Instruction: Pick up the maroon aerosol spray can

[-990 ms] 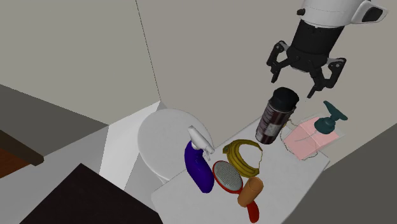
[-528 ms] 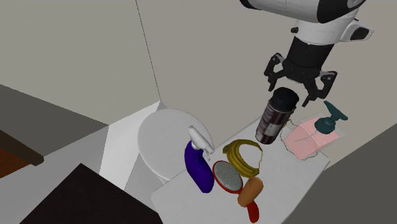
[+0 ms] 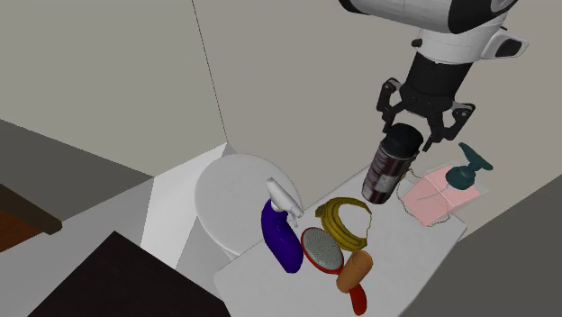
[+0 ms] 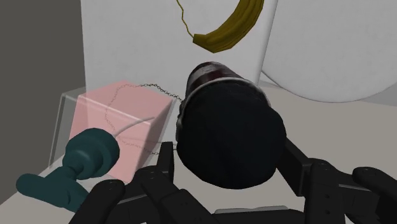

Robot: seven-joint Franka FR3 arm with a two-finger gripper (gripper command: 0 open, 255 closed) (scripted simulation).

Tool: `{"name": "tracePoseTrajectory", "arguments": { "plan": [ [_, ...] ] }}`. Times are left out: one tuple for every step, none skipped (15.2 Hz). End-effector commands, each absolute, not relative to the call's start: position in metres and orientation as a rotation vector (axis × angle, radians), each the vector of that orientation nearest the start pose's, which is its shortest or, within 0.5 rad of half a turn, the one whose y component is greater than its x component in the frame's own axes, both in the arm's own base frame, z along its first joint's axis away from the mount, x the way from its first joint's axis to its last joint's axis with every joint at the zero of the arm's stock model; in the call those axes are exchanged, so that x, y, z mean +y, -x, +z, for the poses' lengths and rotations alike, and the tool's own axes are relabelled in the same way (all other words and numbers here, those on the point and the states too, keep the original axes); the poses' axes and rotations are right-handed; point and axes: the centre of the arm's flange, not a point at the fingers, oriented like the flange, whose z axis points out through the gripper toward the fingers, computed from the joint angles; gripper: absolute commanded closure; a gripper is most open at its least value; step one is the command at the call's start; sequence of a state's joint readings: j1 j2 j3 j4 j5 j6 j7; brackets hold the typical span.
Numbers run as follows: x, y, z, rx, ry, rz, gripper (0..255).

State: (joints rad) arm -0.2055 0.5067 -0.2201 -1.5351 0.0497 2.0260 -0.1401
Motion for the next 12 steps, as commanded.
{"name": "tracePoseTrajectory", "arguments": {
  "plan": [
    [-0.262, -0.639, 0.366, 0.447, 3.168, 0.036, 255],
    [-0.262, -0.639, 0.366, 0.447, 3.168, 0.036, 255],
    [-0.262, -0.639, 0.371, 0.447, 3.168, 0.036, 255],
    [-0.262, -0.639, 0.377, 0.447, 3.168, 0.036, 255],
    [-0.262, -0.639, 0.382, 0.447, 3.168, 0.036, 255],
    [-0.262, -0.639, 0.387, 0.447, 3.168, 0.036, 255],
    [-0.262, -0.639, 0.392, 0.447, 3.168, 0.036, 255],
    [-0.262, -0.639, 0.398, 0.447, 3.168, 0.036, 255],
    [-0.262, -0.639, 0.403, 0.447, 3.168, 0.036, 255],
    [-0.262, -0.639, 0.408, 0.447, 3.168, 0.036, 255],
    [-0.262, -0.639, 0.414, 0.447, 3.168, 0.036, 255],
    [-0.262, -0.639, 0.419, 0.447, 3.168, 0.036, 255]
  ]
}}
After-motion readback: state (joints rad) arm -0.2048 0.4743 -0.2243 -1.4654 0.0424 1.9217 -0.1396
